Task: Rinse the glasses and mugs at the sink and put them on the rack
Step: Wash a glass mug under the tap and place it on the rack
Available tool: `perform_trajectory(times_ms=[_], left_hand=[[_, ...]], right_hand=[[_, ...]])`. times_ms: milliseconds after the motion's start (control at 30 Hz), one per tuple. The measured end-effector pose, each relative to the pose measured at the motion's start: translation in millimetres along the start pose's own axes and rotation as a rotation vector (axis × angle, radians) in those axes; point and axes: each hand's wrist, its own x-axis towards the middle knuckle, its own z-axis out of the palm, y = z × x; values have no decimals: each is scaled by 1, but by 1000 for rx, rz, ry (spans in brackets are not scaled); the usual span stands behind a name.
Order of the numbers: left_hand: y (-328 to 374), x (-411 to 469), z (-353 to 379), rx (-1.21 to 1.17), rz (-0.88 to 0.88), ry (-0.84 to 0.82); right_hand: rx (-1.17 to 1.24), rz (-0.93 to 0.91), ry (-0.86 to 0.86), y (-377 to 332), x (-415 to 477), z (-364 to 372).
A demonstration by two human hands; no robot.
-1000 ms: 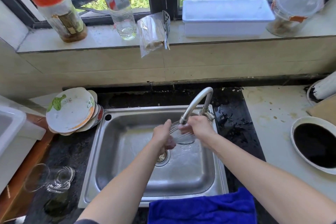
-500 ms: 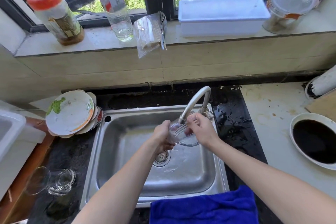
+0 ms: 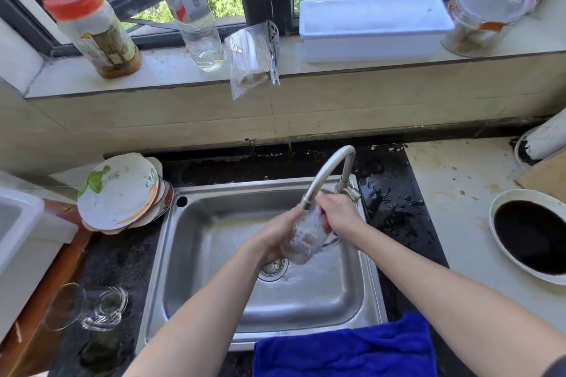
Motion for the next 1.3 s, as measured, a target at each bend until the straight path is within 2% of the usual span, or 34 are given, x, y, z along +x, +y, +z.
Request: perform_trajectory(times_ms=[67,167,300,500,633,767,867,933,967,1033,1100,1200,1267,1300], left_hand=[[-1,5,1,-46,36,-19],[-3,10,4,-112,103,100],[-9,27,5,20,155,300],[3,26,6,225,287,449],[4,24,3,47,239,435],[1,25,0,-102,204,499],[-1,19,1,48,349,500],[-4,16,4,138,424,446],[-7,17,5,155,443,434],[-8,16,2,118,457,430],[-9,13,-1,-31,440,423],[-13,8,-1,-211,337,392],[-12,7,-1,-209,251,389],[-12,10,-3,-124,226,412]], right_hand=[[4,19,-12,4,1,1],[-64,6,121,12,-4,-3],[-132,183,21,18,-11,0],[-157,120,-19,8,-2,-3],[-236,17,116,5,-7,1],[-427,-75,86,21,-31,19],[-319,66,42,17,-20,17],[-107,191,10,3,-4,10],[-38,193,0,-1,-1,8],[-78,57,22,1,-6,7],[-66,-44,0,12,-22,10],[111,45,-72,14,-32,8],[41,-3,-84,11,-25,3],[-35,-67,-104,11,-21,1]])
